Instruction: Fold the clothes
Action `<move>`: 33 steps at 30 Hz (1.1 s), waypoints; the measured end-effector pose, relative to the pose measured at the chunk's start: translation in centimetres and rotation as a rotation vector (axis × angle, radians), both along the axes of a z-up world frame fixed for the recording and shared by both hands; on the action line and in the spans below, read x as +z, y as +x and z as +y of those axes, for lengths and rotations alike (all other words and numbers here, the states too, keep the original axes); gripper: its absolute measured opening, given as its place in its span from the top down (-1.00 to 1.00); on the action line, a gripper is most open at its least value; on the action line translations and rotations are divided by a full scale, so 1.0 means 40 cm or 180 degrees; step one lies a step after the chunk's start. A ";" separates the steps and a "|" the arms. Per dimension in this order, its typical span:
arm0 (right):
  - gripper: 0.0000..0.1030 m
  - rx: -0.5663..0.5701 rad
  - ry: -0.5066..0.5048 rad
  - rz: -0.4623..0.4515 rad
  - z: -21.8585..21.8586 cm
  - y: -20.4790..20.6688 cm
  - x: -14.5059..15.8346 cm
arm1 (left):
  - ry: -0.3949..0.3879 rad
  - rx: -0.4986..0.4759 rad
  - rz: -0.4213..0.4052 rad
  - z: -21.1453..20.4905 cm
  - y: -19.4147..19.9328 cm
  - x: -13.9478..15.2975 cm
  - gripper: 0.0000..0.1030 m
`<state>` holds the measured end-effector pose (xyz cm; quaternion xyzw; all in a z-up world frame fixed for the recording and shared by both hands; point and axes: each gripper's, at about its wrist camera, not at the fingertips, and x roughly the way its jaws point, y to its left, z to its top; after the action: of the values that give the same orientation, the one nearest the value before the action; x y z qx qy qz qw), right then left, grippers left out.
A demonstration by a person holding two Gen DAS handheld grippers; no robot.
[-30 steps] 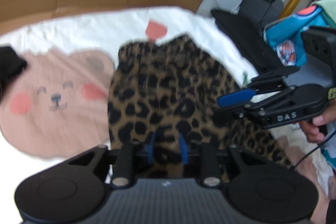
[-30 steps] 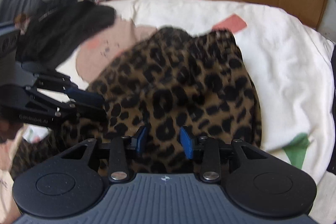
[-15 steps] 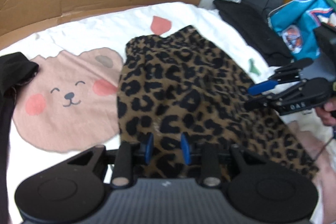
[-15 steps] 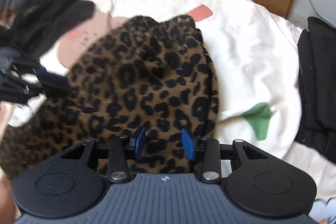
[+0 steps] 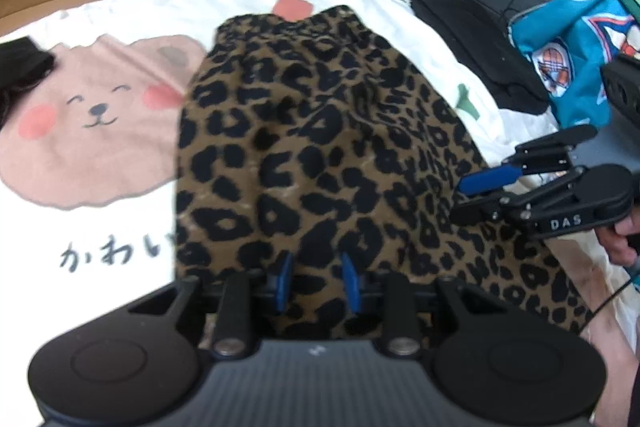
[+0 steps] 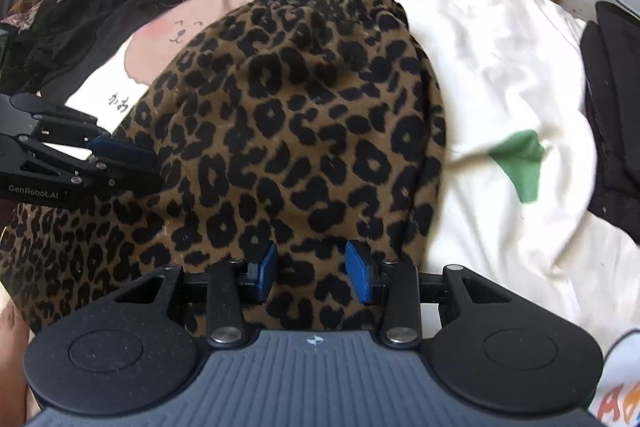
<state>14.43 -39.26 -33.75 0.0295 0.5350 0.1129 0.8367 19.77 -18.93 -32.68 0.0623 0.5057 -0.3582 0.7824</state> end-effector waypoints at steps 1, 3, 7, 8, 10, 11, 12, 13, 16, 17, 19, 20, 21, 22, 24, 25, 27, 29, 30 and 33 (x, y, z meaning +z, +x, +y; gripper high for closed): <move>0.13 -0.0010 -0.0017 0.0006 -0.003 -0.008 0.001 | 0.0002 -0.0035 -0.0020 -0.010 -0.004 0.001 0.44; 0.13 -0.0048 -0.0052 0.0015 -0.009 -0.026 0.002 | 0.0007 -0.0106 -0.0059 -0.031 -0.014 0.002 0.44; 0.13 -0.0168 -0.0045 0.0080 -0.029 -0.069 0.005 | 0.0024 -0.0185 -0.0037 -0.044 -0.044 -0.003 0.27; 0.13 -0.0202 -0.0026 0.0092 -0.037 -0.083 0.006 | 0.0027 -0.0210 -0.0024 -0.041 -0.054 -0.002 0.26; 0.13 -0.0293 -0.0029 0.0136 -0.054 -0.109 0.007 | 0.0062 -0.0253 -0.0021 -0.034 -0.070 -0.002 0.27; 0.13 -0.0341 -0.0037 0.0155 -0.062 -0.122 0.007 | 0.0060 -0.0236 0.0010 -0.028 -0.078 -0.001 0.28; 0.13 -0.0391 -0.0035 0.0169 -0.071 -0.134 0.009 | 0.0033 -0.0228 0.0034 -0.025 -0.084 0.005 0.30; 0.13 -0.0450 0.0010 0.0166 -0.083 -0.149 0.018 | 0.0004 -0.0220 0.0057 -0.021 -0.090 0.012 0.40; 0.13 -0.0610 0.0143 0.0163 -0.113 -0.185 0.044 | -0.0087 -0.0192 0.0017 -0.002 -0.111 0.047 0.44; 0.13 -0.0656 0.0176 0.0161 -0.122 -0.197 0.053 | -0.0094 -0.0162 -0.0016 0.006 -0.116 0.060 0.44; 0.13 -0.0743 0.0248 0.0157 -0.134 -0.220 0.069 | -0.0091 -0.0037 -0.0042 0.033 -0.119 0.080 0.44; 0.13 -0.0780 0.0296 0.0171 -0.138 -0.230 0.073 | -0.0089 0.0041 -0.0044 0.051 -0.117 0.090 0.44; 0.13 -0.0796 0.0338 0.0192 -0.140 -0.239 0.075 | -0.0087 0.0118 -0.0046 0.069 -0.116 0.101 0.44; 0.13 -0.0812 0.0380 0.0214 -0.141 -0.248 0.077 | -0.0080 0.0205 -0.0038 0.091 -0.112 0.110 0.44; 0.13 -0.0822 0.0443 0.0263 -0.141 -0.263 0.077 | -0.0032 0.0347 -0.0032 0.148 -0.106 0.132 0.44; 0.13 -0.0823 0.0474 0.0295 -0.138 -0.269 0.074 | 0.0007 0.0409 -0.0041 0.176 -0.103 0.143 0.44; 0.13 -0.0831 0.0543 0.0359 -0.133 -0.281 0.068 | 0.0094 0.0565 -0.0057 0.234 -0.102 0.159 0.44; 0.13 -0.0845 0.0623 0.0408 -0.130 -0.291 0.063 | 0.0137 0.0729 -0.0047 0.295 -0.105 0.176 0.44; 0.15 -0.0854 0.0663 0.0429 -0.129 -0.295 0.061 | 0.0162 0.0819 -0.0035 0.327 -0.107 0.183 0.44; 0.23 -0.0919 0.0719 0.0376 -0.132 -0.296 0.075 | 0.0225 0.1076 0.0029 0.415 -0.121 0.197 0.44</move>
<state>2.58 -44.56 -30.76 0.2063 0.5573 0.0492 0.8027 14.95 -2.32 -24.81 0.0023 0.5248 -0.2037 0.8265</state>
